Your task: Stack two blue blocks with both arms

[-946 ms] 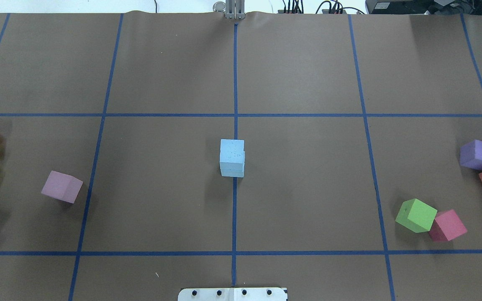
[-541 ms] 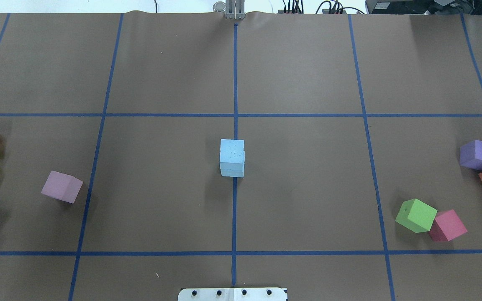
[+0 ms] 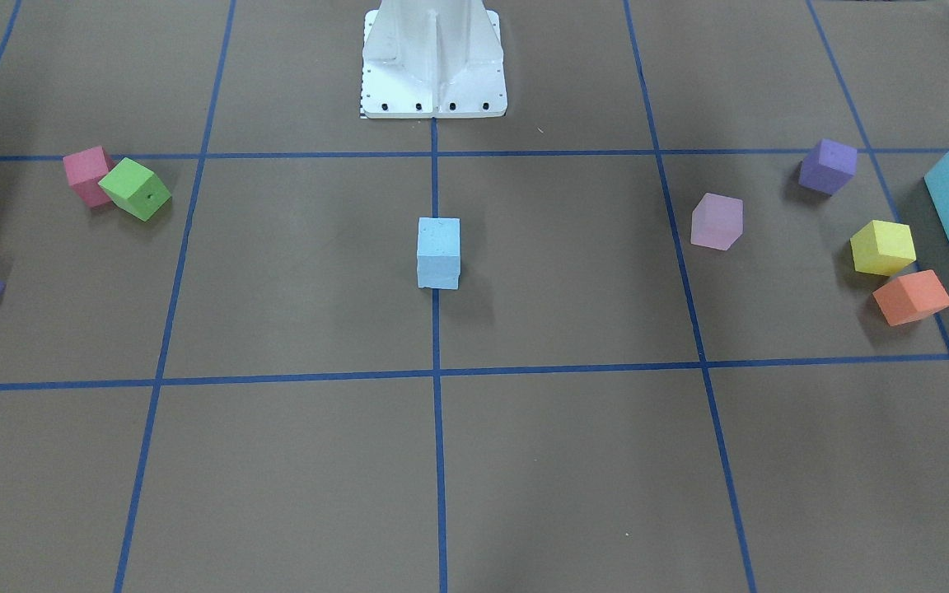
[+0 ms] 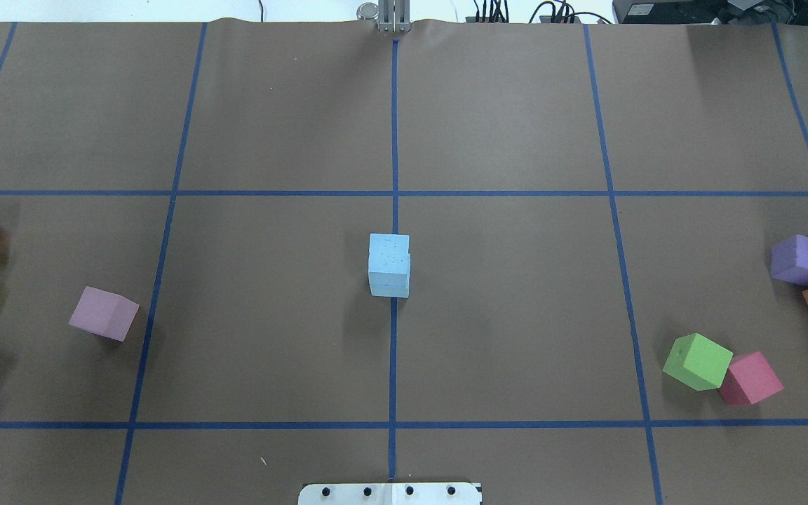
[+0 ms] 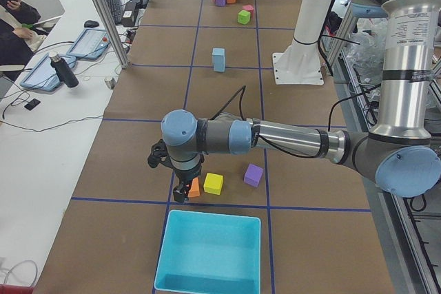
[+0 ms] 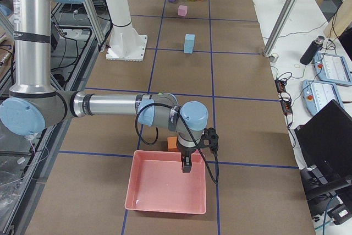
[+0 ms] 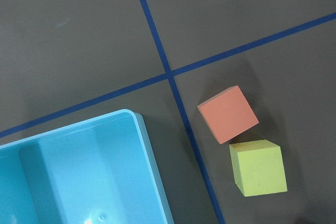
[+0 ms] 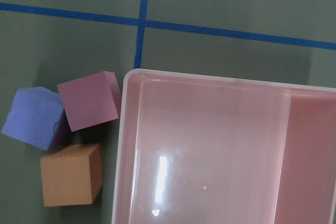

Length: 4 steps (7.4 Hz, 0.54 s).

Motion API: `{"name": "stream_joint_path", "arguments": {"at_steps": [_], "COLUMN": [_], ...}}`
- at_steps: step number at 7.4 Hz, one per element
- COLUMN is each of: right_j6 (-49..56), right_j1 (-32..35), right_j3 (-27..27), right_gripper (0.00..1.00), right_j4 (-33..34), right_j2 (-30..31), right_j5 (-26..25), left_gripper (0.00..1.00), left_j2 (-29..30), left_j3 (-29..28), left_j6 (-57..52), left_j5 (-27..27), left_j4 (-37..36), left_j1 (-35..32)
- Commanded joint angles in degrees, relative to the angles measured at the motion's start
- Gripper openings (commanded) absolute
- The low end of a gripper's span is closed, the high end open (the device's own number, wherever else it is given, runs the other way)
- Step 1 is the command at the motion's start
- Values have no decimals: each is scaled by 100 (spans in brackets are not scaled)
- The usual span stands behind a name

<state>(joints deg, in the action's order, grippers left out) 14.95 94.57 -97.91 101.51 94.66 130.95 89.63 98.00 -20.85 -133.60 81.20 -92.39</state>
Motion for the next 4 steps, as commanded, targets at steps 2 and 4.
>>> {"name": "stream_joint_path", "arguments": {"at_steps": [2,4], "right_j6": [-9,-9], "right_j1": [0,0], "right_j3": [0,0], "right_gripper": [100,100], "right_j4": [0,0], "right_j2": [0,0], "right_j5": [0,0], "left_gripper": [98,98], "left_j2": [-138,-200], "left_j3": [-36,-26], "left_j6": [20,20], "left_j5": [1,-8], "left_j4": [1,1], "left_j1": [-7,-7]}}
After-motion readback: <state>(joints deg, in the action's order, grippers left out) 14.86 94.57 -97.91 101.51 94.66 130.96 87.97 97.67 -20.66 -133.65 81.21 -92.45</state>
